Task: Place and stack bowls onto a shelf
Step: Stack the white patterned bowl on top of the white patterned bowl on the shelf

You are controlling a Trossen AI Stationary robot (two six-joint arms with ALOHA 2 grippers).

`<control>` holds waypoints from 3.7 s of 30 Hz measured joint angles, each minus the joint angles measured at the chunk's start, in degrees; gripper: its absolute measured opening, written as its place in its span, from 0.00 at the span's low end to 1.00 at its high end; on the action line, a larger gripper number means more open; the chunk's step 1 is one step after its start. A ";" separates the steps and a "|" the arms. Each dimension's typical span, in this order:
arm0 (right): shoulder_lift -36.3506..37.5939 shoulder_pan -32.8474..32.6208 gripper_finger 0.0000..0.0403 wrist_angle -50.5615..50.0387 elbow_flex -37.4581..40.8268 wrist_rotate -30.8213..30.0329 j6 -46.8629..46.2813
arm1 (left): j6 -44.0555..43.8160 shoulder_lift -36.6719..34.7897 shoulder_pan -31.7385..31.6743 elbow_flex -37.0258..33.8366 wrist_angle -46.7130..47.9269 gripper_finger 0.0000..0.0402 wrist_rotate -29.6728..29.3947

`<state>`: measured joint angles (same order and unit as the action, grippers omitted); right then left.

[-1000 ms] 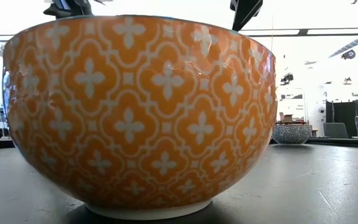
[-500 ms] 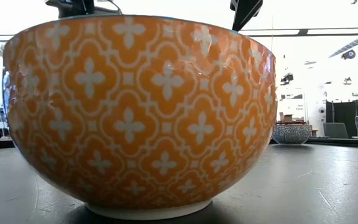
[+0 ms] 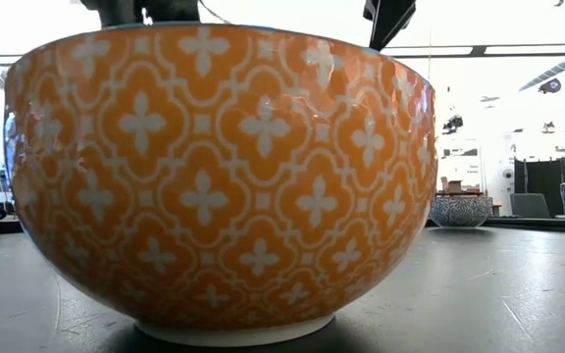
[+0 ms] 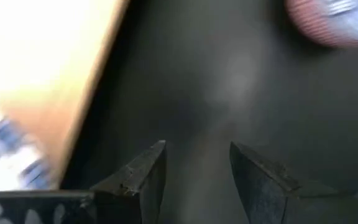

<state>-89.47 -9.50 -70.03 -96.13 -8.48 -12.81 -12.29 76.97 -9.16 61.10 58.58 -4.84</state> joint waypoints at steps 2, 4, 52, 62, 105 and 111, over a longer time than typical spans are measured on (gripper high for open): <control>0.00 0.00 0.42 0.01 0.45 0.03 -0.01 | 1.29 0.00 2.67 0.00 -3.60 0.40 1.91; 0.00 0.00 0.42 -0.01 0.72 0.07 -0.05 | 3.76 0.00 5.79 -0.02 -7.91 0.40 2.87; 0.00 -0.66 0.42 0.36 2.44 3.99 -9.91 | 34.03 23.28 20.17 2.62 -33.97 0.40 -0.18; 0.00 -0.66 0.42 0.23 2.44 3.99 -10.17 | 32.79 21.94 20.21 2.62 -33.29 0.40 -0.20; 0.00 -0.63 0.42 0.69 2.64 3.99 -12.25 | -15.83 5.93 46.62 -13.88 -13.26 0.40 8.55; 0.00 -0.63 0.42 0.93 2.64 3.99 -12.73 | -16.94 5.69 46.68 -13.16 -14.37 0.40 10.55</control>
<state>-89.47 -10.13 -69.10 -93.49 -4.49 -25.54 -29.23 82.66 37.51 47.94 44.20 5.71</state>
